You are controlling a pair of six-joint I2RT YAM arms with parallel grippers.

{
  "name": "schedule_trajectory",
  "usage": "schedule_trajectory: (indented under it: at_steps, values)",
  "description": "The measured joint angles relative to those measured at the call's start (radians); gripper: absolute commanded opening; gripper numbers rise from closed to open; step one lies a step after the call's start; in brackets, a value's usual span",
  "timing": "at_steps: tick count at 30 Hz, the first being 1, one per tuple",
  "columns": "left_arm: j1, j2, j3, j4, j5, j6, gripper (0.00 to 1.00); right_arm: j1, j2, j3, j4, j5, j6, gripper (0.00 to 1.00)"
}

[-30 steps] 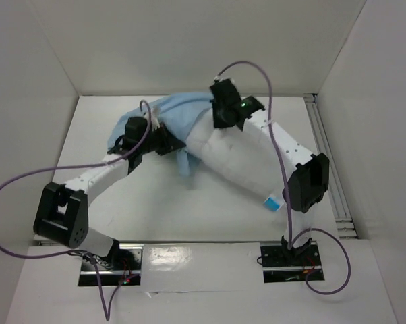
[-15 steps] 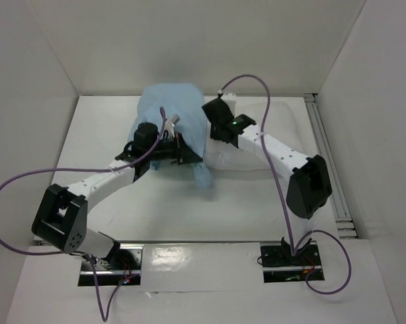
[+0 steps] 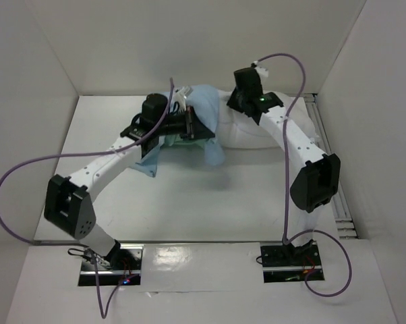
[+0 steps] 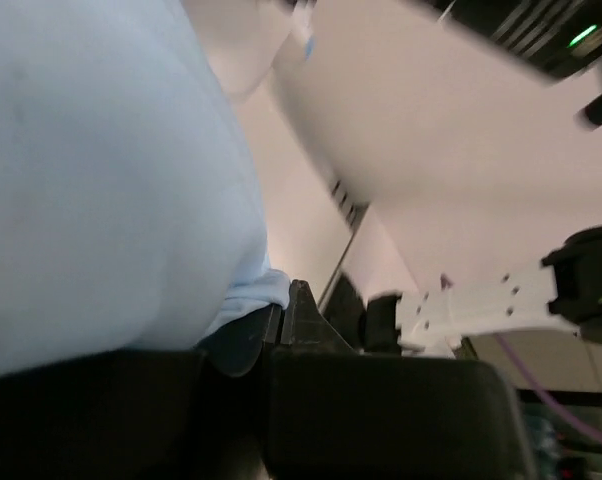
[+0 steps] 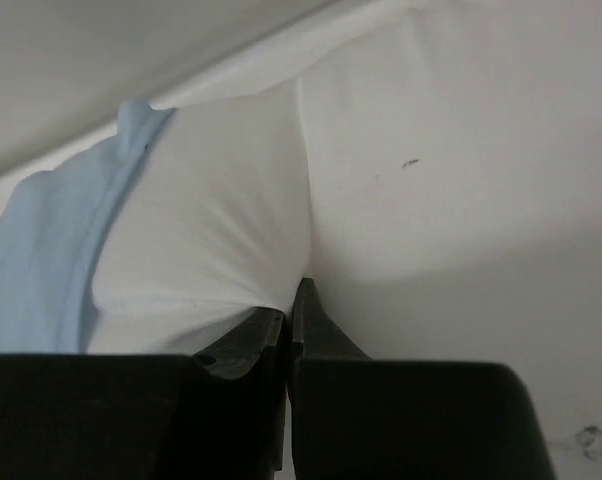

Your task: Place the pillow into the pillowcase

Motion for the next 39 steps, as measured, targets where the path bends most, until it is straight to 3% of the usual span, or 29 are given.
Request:
schedule_trajectory:
  at_steps: [4,8,10,15,18,20,21,22,23,24,26,28,30,31,32,33,35,39]
  values:
    - [0.000,0.146,0.259,0.015,0.039,0.017,0.00,-0.063,-0.047,0.042,-0.001,0.054,-0.003,0.00]
    - [0.006,0.174,0.301,0.016,0.072,0.018,0.00,0.010,-0.181,-0.070,0.008,0.130,-0.006,0.00]
    - [0.012,0.146,0.233,0.034,0.075,0.022,0.00,0.078,-0.248,-0.152,0.011,0.151,-0.005,0.00]
    - [0.031,-0.038,-0.180,0.007,0.056,0.052,0.02,0.268,-0.273,-0.353,-0.007,0.153,0.040,0.00]
    - [0.030,-0.136,-0.389,-0.122,0.020,0.098,0.69,0.349,-0.182,-0.391,0.005,0.090,0.076,0.02]
    - [0.019,-0.196,-0.414,-0.263,-0.015,0.137,1.00,0.385,-0.145,-0.392,0.032,0.042,0.082,0.40]
    - [0.013,-0.230,-0.403,-0.343,-0.051,0.154,1.00,0.393,-0.143,-0.392,0.053,0.021,0.082,0.71]
    - [0.008,-0.270,-0.380,-0.377,-0.065,0.172,1.00,0.394,-0.144,-0.391,0.068,0.006,0.082,0.72]
    - [0.005,-0.308,-0.328,-0.453,-0.107,0.203,0.97,0.392,-0.149,-0.386,0.090,-0.008,0.064,0.84]
    - [0.005,-0.333,-0.276,-0.495,-0.137,0.224,0.76,0.387,-0.152,-0.374,0.107,-0.017,0.058,0.87]
    - [0.008,-0.365,-0.142,-0.555,-0.203,0.258,0.45,0.369,-0.153,-0.323,0.098,-0.034,0.040,0.89]
    - [0.016,-0.378,-0.016,-0.579,-0.258,0.304,0.24,0.348,-0.153,-0.255,0.075,-0.033,0.020,0.93]
    - [0.021,-0.372,0.074,-0.592,-0.306,0.327,0.32,0.328,-0.164,-0.191,0.050,-0.017,0.001,0.95]
    - [0.022,-0.356,0.119,-0.603,-0.333,0.334,0.64,0.319,-0.177,-0.176,0.040,-0.005,-0.005,0.96]
    - [0.022,-0.323,0.164,-0.618,-0.366,0.343,0.78,0.307,-0.198,-0.171,0.026,0.005,-0.010,0.98]
    - [0.022,-0.293,0.206,-0.628,-0.398,0.342,0.84,0.294,-0.225,-0.171,0.006,0.017,-0.014,0.99]
    - [0.011,-0.205,0.297,-0.649,-0.474,0.338,0.90,0.267,-0.289,-0.179,-0.038,0.038,-0.020,1.00]
    - [-0.037,0.016,0.428,-0.694,-0.672,0.340,0.91,0.127,-0.457,-0.255,-0.112,0.059,-0.008,1.00]
